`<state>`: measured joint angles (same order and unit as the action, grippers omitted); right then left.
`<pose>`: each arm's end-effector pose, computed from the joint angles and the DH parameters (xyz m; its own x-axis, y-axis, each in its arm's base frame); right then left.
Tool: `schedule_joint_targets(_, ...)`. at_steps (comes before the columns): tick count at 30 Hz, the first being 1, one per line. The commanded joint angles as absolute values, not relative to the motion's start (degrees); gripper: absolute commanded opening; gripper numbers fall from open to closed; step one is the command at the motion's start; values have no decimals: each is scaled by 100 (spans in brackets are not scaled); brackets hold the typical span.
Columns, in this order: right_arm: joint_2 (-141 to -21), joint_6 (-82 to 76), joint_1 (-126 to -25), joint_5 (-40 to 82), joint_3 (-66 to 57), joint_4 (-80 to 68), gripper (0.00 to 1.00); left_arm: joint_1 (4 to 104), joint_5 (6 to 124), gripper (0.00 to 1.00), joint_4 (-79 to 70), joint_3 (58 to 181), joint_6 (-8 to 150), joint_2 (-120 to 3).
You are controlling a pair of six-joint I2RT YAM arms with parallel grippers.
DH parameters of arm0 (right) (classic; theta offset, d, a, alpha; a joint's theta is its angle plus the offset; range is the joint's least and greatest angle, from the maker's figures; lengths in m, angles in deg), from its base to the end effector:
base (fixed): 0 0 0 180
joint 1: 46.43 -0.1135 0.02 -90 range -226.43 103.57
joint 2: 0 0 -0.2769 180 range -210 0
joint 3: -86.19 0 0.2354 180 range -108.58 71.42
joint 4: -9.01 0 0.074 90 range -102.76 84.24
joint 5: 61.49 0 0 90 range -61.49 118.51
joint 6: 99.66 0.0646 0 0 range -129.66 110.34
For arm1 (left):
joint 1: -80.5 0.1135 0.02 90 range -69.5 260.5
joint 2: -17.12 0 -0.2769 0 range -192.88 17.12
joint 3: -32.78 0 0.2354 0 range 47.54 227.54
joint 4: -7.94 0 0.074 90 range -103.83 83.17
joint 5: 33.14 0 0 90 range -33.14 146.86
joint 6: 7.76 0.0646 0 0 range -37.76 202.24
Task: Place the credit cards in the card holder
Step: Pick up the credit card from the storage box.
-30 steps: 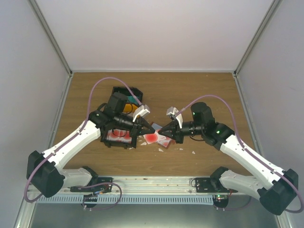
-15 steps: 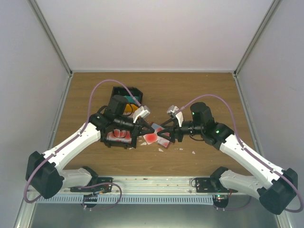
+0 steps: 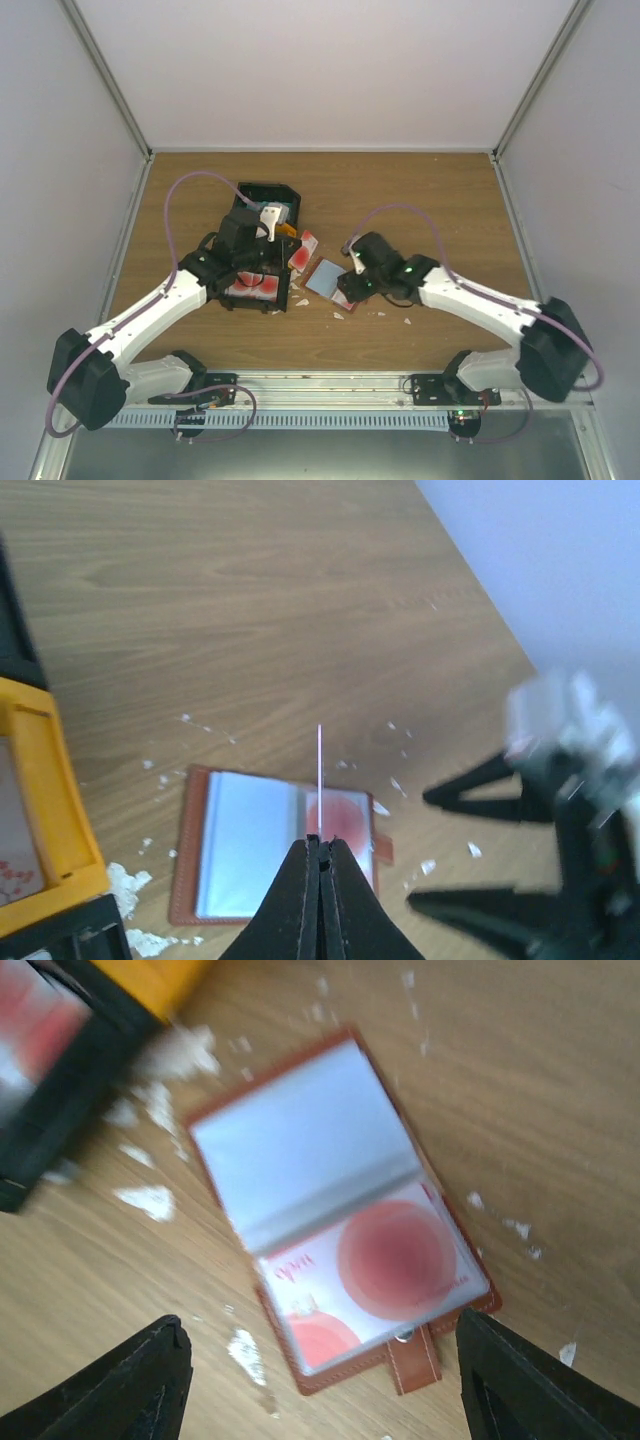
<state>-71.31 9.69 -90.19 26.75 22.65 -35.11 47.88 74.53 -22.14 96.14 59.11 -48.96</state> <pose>0.1792 0.1744 0.2349 -0.7698 -0.2786 -0.5743 -0.4769 0.8491 0.2273 0.2057 -0.1549 0.2820 -0.7058 0.0073 -0.7084 0.4907 0.7262 -0.4814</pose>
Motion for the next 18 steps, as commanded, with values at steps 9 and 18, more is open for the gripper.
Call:
schedule_joint_targets(9, -8852, 1252, -10108, 4185, 2267, -3646, 89, 5108, 5786, 0, -1575, 9217, 4946, -4424)
schedule_joint_targets(18, -9440, 1784, -10110, 5013, 2100, -4048, 90, 5241, 6081, 0, -1462, 9114, 4931, -4490)
